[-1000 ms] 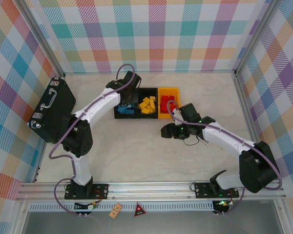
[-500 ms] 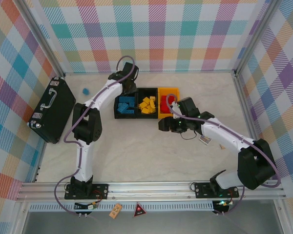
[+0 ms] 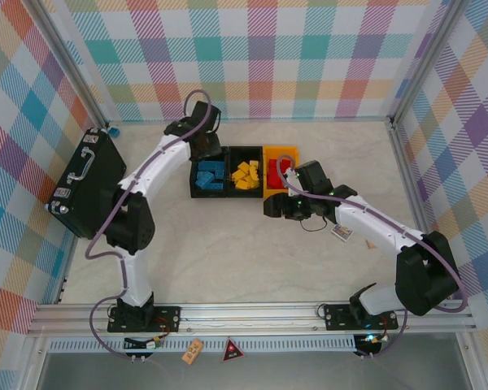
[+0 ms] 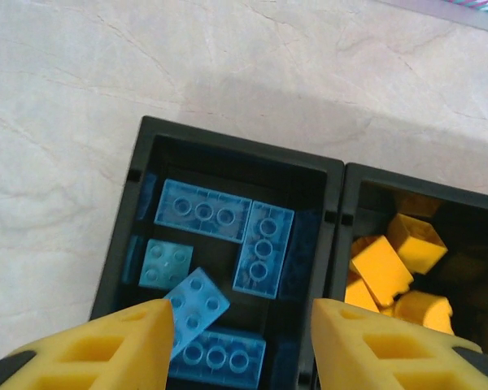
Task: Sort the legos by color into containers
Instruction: Place the lego in the container, then reset both arms
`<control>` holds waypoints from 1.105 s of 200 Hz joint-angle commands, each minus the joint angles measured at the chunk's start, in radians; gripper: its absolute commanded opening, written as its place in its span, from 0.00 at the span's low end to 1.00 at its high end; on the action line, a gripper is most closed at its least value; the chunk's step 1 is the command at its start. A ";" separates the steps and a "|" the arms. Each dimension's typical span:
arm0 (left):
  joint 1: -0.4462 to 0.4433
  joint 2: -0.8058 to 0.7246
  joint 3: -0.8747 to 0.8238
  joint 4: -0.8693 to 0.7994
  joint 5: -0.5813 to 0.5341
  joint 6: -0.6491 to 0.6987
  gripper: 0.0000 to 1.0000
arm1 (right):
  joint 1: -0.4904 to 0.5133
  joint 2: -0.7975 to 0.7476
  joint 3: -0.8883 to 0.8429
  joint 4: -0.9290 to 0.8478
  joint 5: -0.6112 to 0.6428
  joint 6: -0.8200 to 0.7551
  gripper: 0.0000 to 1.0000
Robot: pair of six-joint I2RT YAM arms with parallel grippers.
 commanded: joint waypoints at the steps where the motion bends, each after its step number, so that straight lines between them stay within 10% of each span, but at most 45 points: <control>1: 0.025 -0.091 -0.028 -0.090 0.025 0.006 0.48 | -0.001 0.007 0.016 0.018 -0.017 0.007 0.60; 112: 0.051 -0.390 -0.303 -0.214 -0.059 -0.081 0.64 | -0.001 0.019 0.011 0.035 -0.021 -0.016 0.60; 221: 0.052 -0.292 -0.395 -0.018 -0.067 -0.095 0.85 | 0.004 -0.006 0.004 0.014 0.048 0.016 0.65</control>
